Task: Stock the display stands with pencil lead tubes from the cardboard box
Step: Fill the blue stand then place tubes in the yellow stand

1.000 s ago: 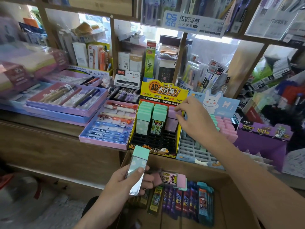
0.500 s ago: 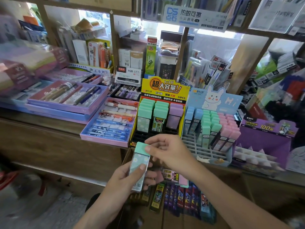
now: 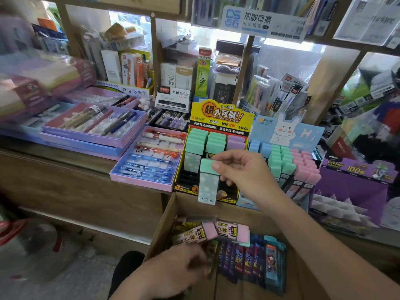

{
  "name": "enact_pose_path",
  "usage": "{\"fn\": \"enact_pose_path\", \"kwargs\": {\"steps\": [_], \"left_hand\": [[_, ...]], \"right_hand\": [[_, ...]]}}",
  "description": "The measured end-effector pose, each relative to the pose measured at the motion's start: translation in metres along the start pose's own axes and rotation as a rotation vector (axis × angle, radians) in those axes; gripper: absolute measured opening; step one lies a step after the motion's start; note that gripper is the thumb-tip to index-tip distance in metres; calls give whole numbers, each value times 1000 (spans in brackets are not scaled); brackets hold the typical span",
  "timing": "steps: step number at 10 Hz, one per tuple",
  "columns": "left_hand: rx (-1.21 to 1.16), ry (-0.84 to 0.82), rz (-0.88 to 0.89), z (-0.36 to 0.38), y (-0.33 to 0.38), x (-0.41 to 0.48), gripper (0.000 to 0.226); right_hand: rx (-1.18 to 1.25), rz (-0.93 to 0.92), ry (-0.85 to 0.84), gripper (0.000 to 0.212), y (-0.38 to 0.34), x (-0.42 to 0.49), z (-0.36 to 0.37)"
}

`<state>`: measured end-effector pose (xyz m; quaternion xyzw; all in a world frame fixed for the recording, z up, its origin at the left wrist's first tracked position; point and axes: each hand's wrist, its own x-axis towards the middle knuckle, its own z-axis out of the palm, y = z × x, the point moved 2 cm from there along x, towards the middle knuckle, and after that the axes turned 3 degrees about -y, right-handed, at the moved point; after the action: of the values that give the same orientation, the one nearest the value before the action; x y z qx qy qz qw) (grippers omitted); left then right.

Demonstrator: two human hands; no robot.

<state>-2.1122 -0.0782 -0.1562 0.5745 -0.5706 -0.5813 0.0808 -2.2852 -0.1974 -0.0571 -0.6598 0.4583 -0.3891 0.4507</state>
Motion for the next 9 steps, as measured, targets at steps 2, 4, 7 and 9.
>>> {"fn": "enact_pose_path", "kwargs": {"steps": [2, 4, 7, 9], "left_hand": [[-28, 173, -14, 22, -17, -13, 43], [-2, 323, -170, 18, -14, -17, 37], [414, 163, -49, 13, -5, -11, 38], [224, 187, -93, 6, 10, -17, 28]], "right_hand": [[19, -85, 81, 9, -17, 17, -2], [-128, -169, 80, 10, -24, 35, 11], [-235, -181, 35, 8, -18, 40, 21], [-309, -235, 23, 9, -21, 45, 22]]}}
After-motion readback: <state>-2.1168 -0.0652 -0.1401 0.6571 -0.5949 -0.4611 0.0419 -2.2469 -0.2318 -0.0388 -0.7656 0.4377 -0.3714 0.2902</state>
